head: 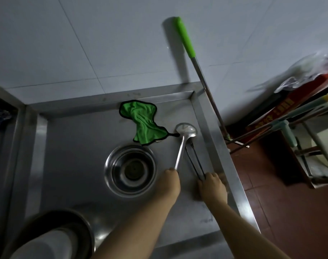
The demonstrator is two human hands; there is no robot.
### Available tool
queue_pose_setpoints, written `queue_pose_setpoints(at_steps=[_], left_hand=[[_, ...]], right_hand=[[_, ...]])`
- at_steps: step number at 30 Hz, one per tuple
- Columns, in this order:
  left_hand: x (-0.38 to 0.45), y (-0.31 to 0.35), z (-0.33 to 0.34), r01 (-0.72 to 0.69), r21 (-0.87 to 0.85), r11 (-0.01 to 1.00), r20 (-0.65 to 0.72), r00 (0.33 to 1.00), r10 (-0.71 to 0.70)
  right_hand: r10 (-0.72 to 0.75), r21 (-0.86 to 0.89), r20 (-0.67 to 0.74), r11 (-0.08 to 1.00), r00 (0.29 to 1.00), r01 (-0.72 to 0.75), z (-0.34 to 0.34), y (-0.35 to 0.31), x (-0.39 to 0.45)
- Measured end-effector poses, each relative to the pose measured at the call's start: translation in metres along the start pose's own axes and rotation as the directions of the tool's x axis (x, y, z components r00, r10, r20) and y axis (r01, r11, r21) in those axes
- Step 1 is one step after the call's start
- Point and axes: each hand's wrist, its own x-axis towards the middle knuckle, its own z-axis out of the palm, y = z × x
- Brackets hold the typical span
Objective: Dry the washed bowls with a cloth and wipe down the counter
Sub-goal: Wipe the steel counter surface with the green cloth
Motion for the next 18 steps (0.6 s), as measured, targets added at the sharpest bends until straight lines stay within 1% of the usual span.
queue_pose_setpoints(at_steps=[5, 9, 11, 13, 16, 18], left_hand=[[-0.014, 0.01, -0.013, -0.011, -0.142, 0.99, -0.042, 0.999, 0.005], [-0.034, -0.002, -0.052, -0.091, -0.194, 0.977, -0.135, 0.989, 0.065], [-0.036, -0.022, -0.079, -0.113, -0.214, 0.97, -0.191, 0.979, 0.072], [-0.035, -0.053, -0.108, -0.1, -0.223, 0.97, -0.233, 0.971, 0.047], [-0.035, -0.113, -0.146, -0.014, -0.183, 0.983, -0.271, 0.962, -0.037], [-0.033, -0.157, -0.168, 0.056, -0.178, 0.982, -0.266, 0.958, -0.103]], right_hand=[[-0.01, -0.016, -0.074, 1.0, 0.997, 0.009, -0.011, -0.008, -0.013], [-0.055, 0.021, -0.127, 0.998, 0.99, 0.058, -0.027, -0.042, -0.022], [-0.102, 0.022, -0.133, 0.994, 0.986, 0.106, -0.034, -0.075, -0.023], [-0.158, 0.011, -0.125, 0.987, 0.98, 0.161, -0.039, -0.116, -0.024], [-0.238, 0.019, -0.046, 0.971, 0.97, 0.239, -0.037, -0.184, -0.027], [-0.273, 0.036, 0.013, 0.961, 0.962, 0.273, -0.03, -0.231, -0.031]])
